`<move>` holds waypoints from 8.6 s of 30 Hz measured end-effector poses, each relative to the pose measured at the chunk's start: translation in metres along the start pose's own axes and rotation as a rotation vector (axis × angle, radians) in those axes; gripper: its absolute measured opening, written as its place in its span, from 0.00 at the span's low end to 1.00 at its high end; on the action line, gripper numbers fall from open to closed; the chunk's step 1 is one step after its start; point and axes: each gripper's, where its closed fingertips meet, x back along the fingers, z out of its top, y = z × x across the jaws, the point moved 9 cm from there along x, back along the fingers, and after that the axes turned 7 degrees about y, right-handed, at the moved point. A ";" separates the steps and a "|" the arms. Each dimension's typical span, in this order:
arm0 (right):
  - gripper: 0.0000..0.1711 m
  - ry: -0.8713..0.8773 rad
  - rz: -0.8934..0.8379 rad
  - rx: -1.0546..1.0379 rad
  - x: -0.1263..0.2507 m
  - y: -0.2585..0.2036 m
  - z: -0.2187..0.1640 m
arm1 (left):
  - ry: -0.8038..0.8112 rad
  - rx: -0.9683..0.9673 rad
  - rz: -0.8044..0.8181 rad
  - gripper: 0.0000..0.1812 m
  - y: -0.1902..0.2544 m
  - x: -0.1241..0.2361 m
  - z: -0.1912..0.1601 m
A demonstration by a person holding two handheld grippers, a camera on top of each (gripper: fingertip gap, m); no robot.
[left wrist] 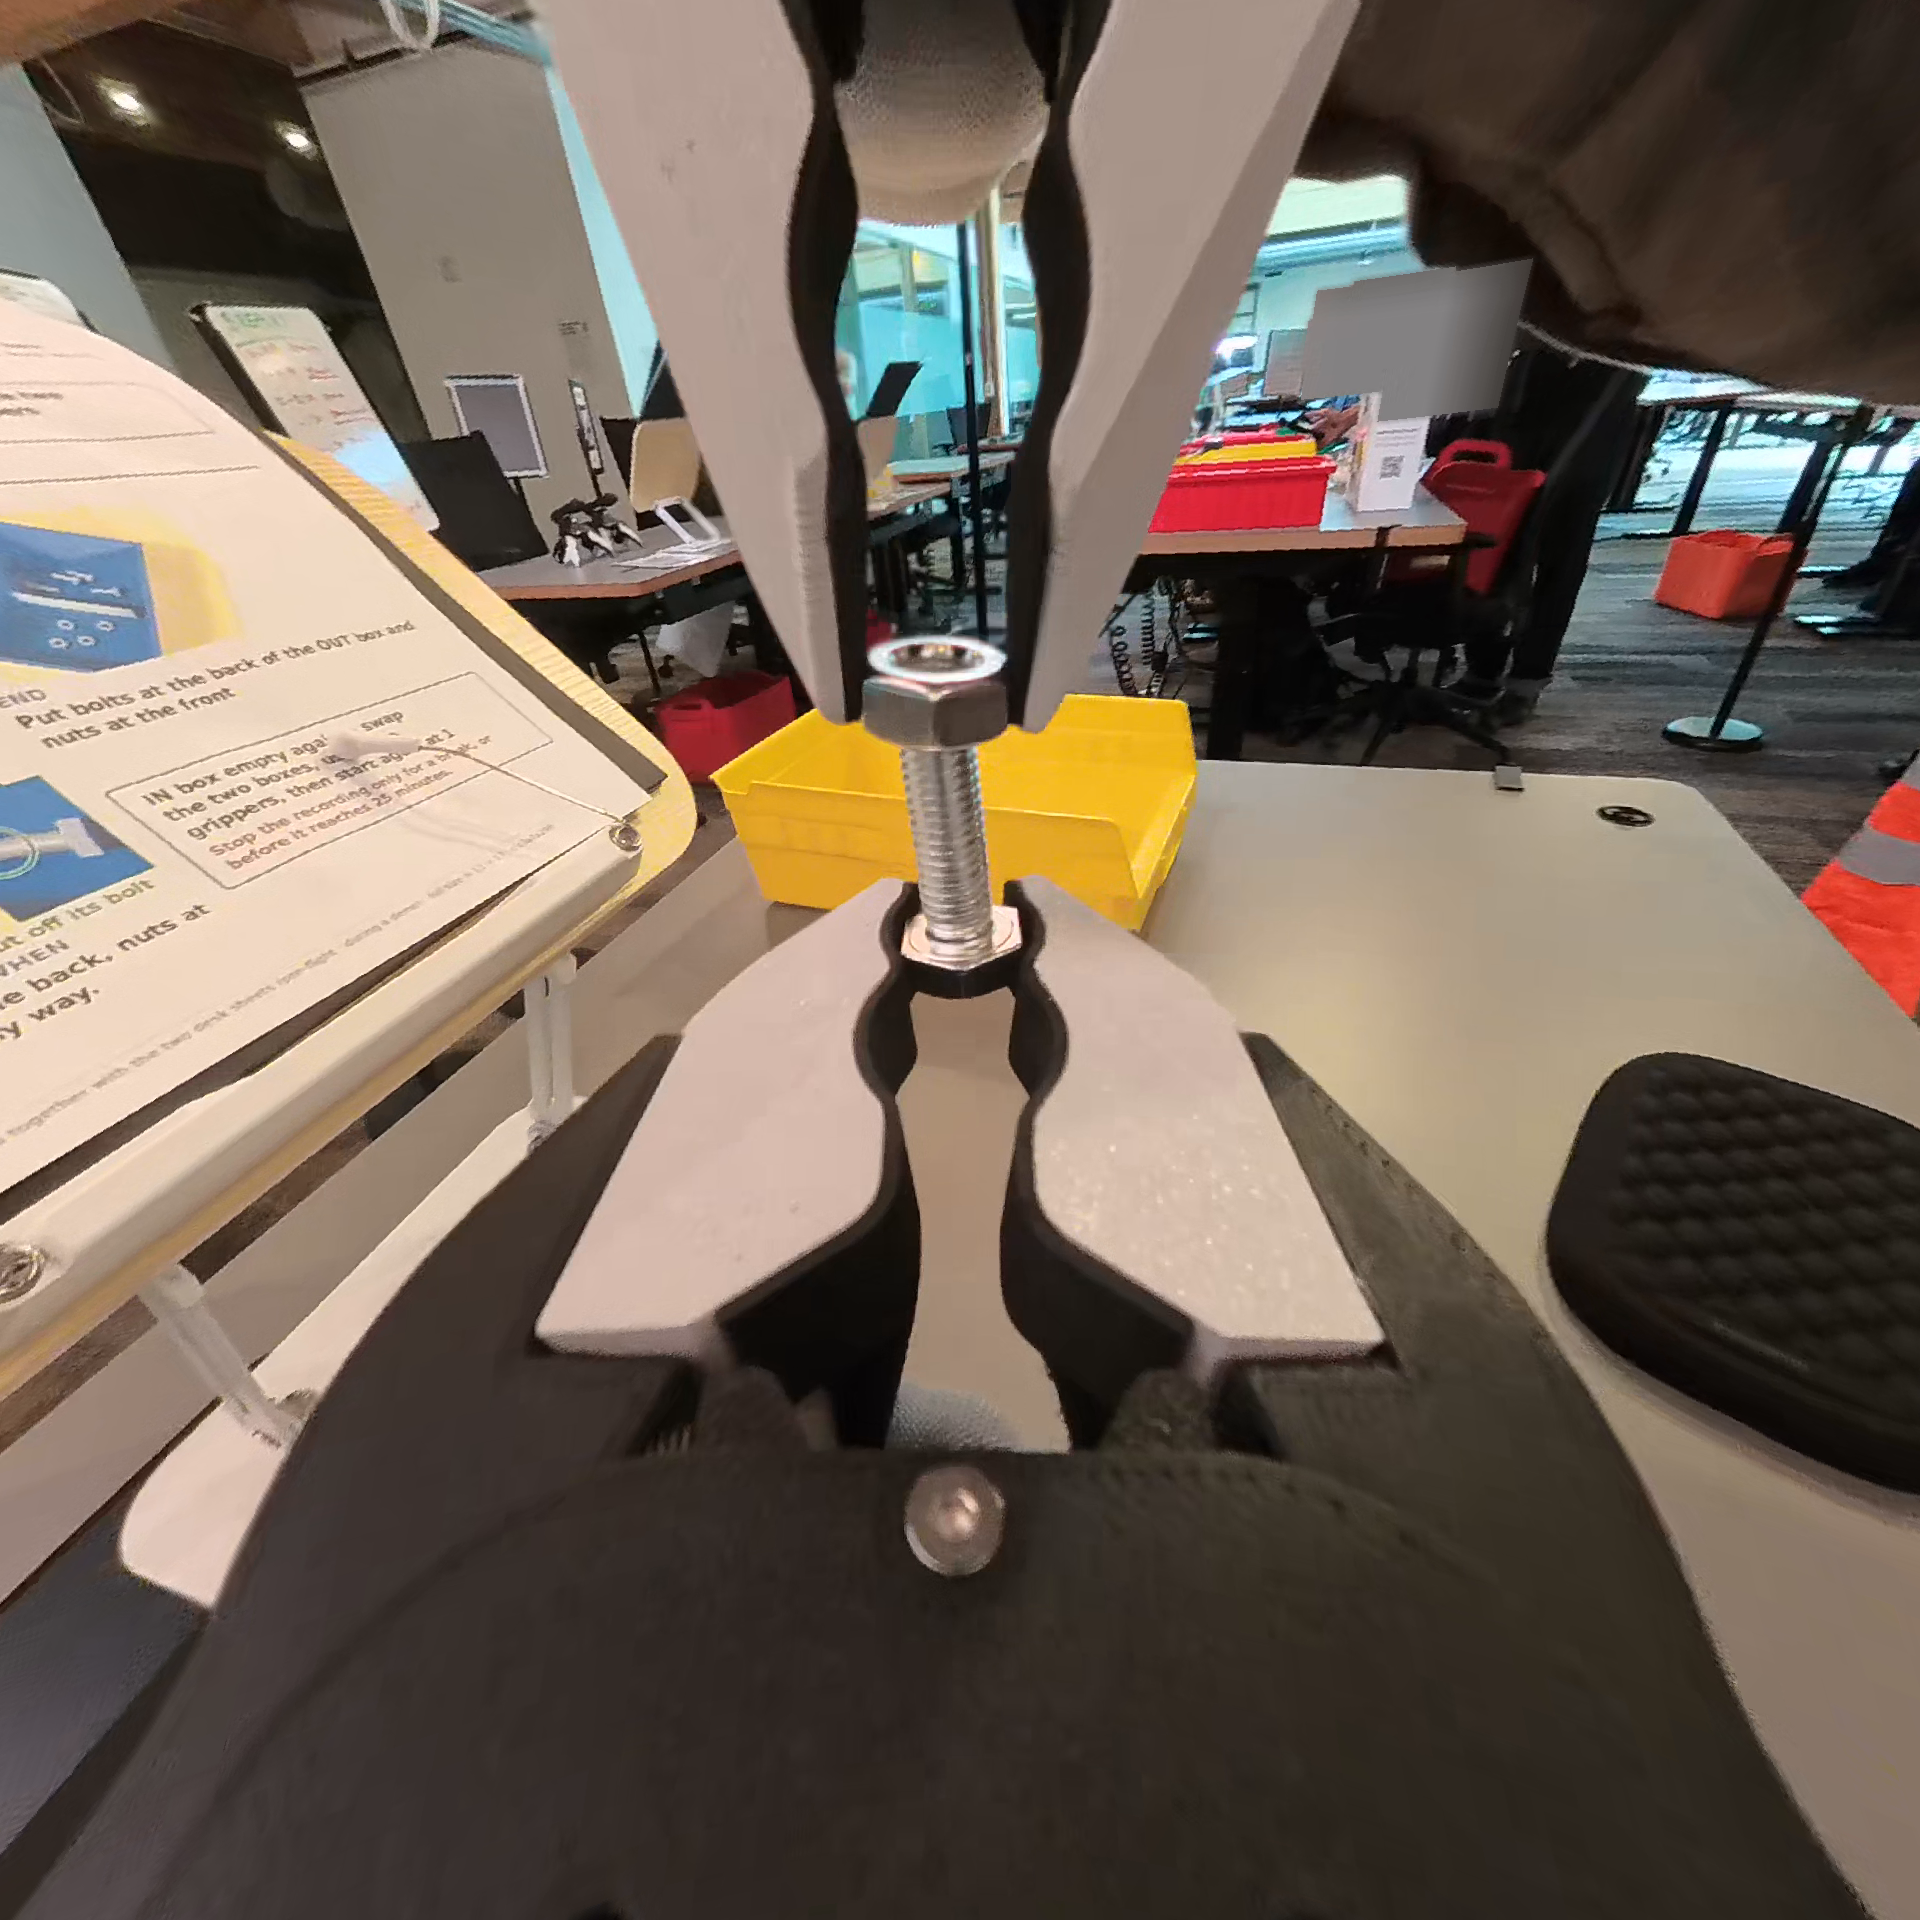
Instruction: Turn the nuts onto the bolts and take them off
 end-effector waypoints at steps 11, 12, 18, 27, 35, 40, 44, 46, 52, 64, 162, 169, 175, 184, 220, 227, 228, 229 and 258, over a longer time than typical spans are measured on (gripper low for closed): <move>0.09 -0.010 -0.068 -0.161 -0.005 0.005 -0.019 | -0.084 -0.013 0.097 0.08 -0.004 -0.010 -0.010; 0.09 -0.006 -0.071 -0.175 -0.005 0.005 -0.020 | -0.082 -0.015 0.102 0.08 -0.004 -0.011 -0.011; 0.09 -0.010 -0.091 -0.221 -0.005 0.004 -0.026 | -0.089 -0.020 0.129 0.08 -0.001 -0.017 -0.013; 0.09 -0.013 -0.099 -0.222 -0.006 -0.001 -0.029 | -0.091 -0.009 0.108 0.08 0.003 -0.020 -0.015; 0.10 -0.012 -0.093 -0.215 -0.009 0.000 -0.031 | -0.098 -0.002 0.102 0.08 0.002 -0.021 -0.019; 0.13 -0.013 -0.079 -0.204 -0.012 -0.002 -0.033 | -0.096 0.006 0.099 0.08 0.001 -0.019 -0.019; 0.25 0.036 -0.093 -0.192 -0.006 -0.005 -0.033 | -0.087 0.015 0.097 0.08 0.000 -0.017 -0.020; 0.30 0.119 -0.113 -0.205 0.000 -0.007 -0.037 | -0.077 0.027 0.084 0.08 0.000 -0.021 -0.014; 0.42 0.682 -0.205 -0.256 0.008 -0.021 -0.059 | -0.012 0.080 0.023 0.08 0.003 -0.017 -0.006; 0.45 1.115 -0.346 -0.326 -0.047 -0.042 -0.080 | -0.042 0.083 0.039 0.08 0.002 -0.019 -0.008; 0.10 1.353 -0.487 -0.487 -0.049 -0.063 -0.101 | -0.013 0.010 0.001 0.08 0.020 -0.030 -0.005; 0.11 1.315 -0.529 -0.467 -0.050 -0.065 -0.101 | -0.020 0.028 -0.004 0.08 0.020 -0.033 -0.008; 0.20 1.303 -0.549 -0.447 -0.046 -0.067 -0.102 | -0.025 0.031 -0.009 0.08 0.021 -0.034 -0.009; 0.19 1.230 -0.583 -0.414 -0.043 -0.080 -0.104 | -0.030 0.059 -0.013 0.08 0.019 -0.034 -0.010; 0.27 1.210 -0.629 -0.440 -0.046 -0.096 -0.112 | -0.073 0.065 -0.029 0.08 0.024 -0.040 -0.016; 0.25 1.194 -0.612 -0.413 -0.048 -0.101 -0.107 | -0.070 0.067 -0.023 0.08 0.023 -0.040 -0.016; 0.25 1.196 -0.613 -0.410 -0.048 -0.102 -0.106 | -0.070 0.066 -0.023 0.08 0.023 -0.040 -0.016; 0.25 1.193 -0.612 -0.404 -0.048 -0.103 -0.105 | -0.070 0.066 -0.024 0.08 0.023 -0.040 -0.016; 0.10 1.235 -0.623 -0.422 -0.042 -0.085 -0.107 | -0.051 0.041 -0.059 0.08 0.031 -0.041 -0.009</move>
